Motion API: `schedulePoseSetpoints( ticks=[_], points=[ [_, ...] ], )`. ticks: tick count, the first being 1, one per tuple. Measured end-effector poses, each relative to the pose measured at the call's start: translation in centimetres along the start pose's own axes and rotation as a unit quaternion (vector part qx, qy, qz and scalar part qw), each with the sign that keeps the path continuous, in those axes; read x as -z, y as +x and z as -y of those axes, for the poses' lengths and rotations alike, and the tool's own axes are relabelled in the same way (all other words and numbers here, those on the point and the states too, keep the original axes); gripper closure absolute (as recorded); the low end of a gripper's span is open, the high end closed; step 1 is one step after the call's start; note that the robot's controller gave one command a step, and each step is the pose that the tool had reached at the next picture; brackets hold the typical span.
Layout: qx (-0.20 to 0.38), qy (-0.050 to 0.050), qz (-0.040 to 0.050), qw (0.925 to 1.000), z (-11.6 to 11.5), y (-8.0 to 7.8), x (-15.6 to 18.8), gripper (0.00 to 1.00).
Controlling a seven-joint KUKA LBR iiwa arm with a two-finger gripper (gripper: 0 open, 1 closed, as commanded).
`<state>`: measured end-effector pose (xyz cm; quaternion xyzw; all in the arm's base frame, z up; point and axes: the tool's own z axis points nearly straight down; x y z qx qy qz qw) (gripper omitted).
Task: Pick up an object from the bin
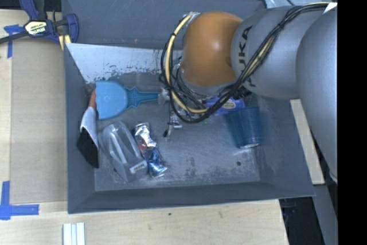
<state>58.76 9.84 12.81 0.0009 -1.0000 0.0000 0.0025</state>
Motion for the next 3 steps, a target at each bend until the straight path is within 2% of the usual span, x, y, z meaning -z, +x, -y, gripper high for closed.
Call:
schedulePoseSetpoints(
  ticks=[1,2,3],
  points=[
    [-0.001,0.0,0.0041,1.0,0.0,-0.2,0.5,0.0],
    [0.095,0.003,0.0031,0.9955,-6.9,-0.1,-5.5,0.0],
    [-0.016,0.0,0.0083,0.9998,-8.5,0.3,1.2,0.0]
  ],
)
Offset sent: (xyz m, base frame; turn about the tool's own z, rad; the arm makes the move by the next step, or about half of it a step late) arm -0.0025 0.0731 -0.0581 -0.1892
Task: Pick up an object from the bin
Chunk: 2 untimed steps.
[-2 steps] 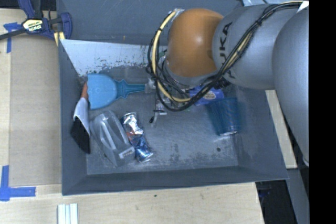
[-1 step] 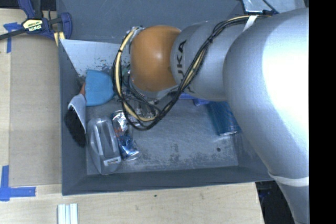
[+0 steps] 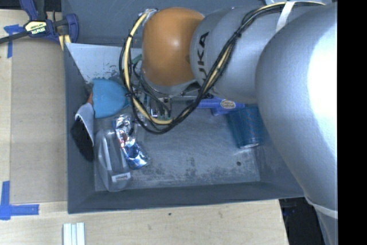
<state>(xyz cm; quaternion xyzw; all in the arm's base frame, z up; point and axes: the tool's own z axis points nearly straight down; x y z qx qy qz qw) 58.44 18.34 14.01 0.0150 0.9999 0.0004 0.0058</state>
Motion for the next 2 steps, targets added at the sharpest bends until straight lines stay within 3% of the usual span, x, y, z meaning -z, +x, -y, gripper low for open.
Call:
schedulePoseSetpoints(
  ticks=[1,2],
  points=[
    [0.087,0.008,0.0008,0.9962,0.7,2.1,-3.7,0.0],
    [-0.075,0.014,-0.0008,0.9971,0.8,1.8,-6.0,0.0]
  ],
)
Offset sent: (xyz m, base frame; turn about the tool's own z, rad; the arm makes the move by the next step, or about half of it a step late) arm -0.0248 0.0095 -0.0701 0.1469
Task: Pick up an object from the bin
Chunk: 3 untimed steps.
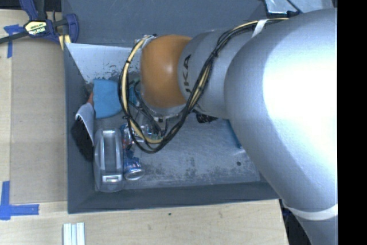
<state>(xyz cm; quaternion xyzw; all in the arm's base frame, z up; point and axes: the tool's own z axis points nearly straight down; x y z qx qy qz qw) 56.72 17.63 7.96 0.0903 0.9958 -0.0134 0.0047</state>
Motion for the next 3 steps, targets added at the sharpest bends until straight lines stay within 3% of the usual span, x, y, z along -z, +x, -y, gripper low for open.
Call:
schedulePoseSetpoints(
  ticks=[1,2,3],
  points=[
    [0.215,-0.002,0.0218,0.9763,-0.9,2.5,0.3,1.0],
    [0.215,-0.002,0.0217,0.9763,-0.9,2.5,0.3,1.0],
    [0.215,0.0,0.0139,0.9766,-0.6,3.0,1.4,1.0]
  ],
)
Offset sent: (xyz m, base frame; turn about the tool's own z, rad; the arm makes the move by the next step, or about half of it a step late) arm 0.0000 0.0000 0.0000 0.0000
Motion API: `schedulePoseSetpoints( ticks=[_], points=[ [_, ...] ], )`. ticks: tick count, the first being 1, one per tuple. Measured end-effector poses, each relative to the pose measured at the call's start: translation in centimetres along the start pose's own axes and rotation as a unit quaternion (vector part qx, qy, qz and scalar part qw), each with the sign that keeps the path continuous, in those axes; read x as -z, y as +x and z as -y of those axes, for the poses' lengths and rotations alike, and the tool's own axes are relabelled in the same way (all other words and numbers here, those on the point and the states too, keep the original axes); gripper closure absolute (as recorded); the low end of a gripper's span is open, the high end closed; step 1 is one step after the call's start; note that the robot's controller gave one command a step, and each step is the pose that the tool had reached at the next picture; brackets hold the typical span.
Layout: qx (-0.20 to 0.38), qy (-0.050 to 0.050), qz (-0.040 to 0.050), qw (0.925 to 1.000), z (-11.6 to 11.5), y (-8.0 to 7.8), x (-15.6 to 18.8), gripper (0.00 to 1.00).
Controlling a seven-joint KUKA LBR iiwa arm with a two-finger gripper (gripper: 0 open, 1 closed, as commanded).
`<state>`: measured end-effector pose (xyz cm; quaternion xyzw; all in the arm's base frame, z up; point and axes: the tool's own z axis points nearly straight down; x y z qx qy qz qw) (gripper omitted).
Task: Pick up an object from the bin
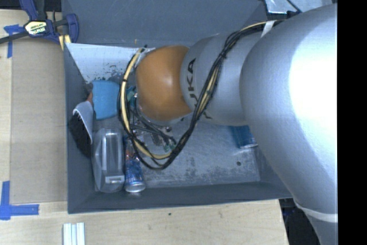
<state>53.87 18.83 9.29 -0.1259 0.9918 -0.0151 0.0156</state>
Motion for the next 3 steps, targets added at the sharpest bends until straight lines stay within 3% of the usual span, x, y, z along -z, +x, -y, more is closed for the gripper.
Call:
schedulePoseSetpoints(
  ticks=[3],
  points=[
    [0.001,-0.003,-0.0025,1.0,-0.1,0.0,7.5,1.0]
  ],
)
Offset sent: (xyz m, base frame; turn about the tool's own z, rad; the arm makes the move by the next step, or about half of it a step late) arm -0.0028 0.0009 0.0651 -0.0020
